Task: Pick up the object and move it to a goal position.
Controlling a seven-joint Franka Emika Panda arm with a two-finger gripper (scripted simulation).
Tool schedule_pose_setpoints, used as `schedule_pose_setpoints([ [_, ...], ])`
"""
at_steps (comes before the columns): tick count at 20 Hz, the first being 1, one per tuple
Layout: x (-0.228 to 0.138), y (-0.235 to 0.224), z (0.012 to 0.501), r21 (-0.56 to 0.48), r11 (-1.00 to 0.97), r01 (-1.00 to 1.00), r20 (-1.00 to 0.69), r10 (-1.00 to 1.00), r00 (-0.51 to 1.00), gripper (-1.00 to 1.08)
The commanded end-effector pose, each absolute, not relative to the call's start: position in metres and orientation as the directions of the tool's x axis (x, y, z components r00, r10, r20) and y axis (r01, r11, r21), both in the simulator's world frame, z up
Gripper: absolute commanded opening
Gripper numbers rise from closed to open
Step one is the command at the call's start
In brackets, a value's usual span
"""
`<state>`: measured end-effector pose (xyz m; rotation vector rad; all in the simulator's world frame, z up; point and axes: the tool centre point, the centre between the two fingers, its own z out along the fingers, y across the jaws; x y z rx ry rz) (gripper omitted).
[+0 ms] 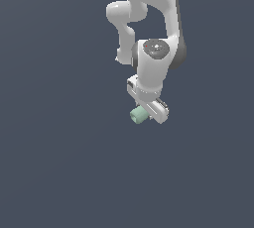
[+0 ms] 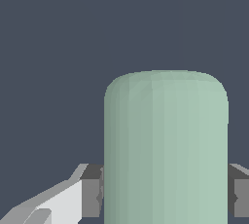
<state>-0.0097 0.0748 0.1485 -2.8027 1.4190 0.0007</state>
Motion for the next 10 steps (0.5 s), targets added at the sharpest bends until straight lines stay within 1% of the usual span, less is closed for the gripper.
schedule_pose_setpoints([
  [1,-0.013,0.085,0.178,0.000,-0.592,-0.806,0.000,-0.806,0.592,-1.00],
  [10,-0.024,0.123,0.284,0.001,-0.591,-0.807,0.002,-0.807,0.591,-1.00],
])
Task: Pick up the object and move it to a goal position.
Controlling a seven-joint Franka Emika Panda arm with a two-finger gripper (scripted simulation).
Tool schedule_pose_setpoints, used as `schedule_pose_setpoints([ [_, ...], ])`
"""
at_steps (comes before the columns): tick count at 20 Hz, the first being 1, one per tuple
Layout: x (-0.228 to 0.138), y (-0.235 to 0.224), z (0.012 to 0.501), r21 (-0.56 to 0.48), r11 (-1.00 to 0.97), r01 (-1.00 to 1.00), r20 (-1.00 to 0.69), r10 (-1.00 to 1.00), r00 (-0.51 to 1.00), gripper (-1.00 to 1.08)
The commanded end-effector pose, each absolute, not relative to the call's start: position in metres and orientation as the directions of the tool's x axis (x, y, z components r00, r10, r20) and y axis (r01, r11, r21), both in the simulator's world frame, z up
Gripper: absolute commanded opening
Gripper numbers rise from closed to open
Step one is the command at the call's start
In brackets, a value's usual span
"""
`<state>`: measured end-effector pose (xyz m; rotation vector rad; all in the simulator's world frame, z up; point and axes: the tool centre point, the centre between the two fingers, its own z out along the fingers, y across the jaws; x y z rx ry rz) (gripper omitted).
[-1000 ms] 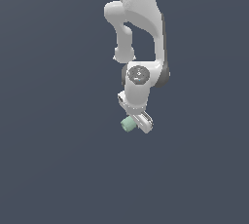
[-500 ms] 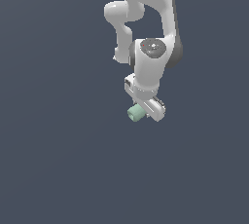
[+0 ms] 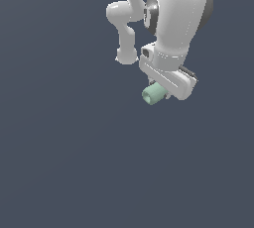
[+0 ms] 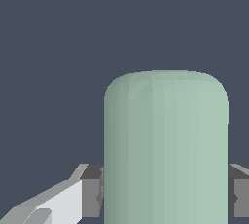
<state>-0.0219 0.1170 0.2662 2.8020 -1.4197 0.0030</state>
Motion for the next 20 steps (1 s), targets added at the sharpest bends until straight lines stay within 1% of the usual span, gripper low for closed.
schedule_pose_setpoints([
  [1,-0.026,0.127,0.295,0.001,-0.591,-0.807,0.002,-0.807,0.591,-1.00],
  [13,-0.036,0.174,0.422,0.000,-0.592,-0.806,0.002,-0.806,0.592,-1.00],
  [20,-0.039,0.194,0.473,0.000,-0.592,-0.806,0.001,-0.806,0.592,-1.00],
])
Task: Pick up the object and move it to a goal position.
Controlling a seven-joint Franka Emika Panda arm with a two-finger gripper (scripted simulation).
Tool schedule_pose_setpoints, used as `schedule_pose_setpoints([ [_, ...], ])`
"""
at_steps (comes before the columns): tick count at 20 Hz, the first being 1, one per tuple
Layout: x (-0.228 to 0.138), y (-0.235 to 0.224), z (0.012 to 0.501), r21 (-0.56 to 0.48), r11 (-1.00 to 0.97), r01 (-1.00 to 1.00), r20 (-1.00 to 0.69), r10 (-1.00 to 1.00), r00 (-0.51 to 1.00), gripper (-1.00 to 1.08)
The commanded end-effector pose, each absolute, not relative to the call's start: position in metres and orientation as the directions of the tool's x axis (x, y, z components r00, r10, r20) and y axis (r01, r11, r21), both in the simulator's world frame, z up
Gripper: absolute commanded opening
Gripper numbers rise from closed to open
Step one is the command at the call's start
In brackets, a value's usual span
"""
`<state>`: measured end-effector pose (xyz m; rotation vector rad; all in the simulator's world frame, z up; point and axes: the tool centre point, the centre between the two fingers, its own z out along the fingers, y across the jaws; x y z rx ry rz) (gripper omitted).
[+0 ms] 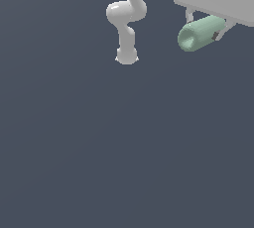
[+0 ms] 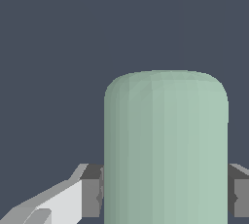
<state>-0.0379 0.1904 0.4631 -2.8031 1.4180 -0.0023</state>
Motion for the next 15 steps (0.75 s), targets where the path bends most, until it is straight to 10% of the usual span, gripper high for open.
schedule_pose_setpoints([
  [1,-0.039,0.196,0.478,0.000,-0.592,-0.806,0.001,-0.806,0.592,-1.00],
  [15,-0.038,0.208,0.507,0.000,-0.592,-0.806,0.000,-0.806,0.592,-1.00],
])
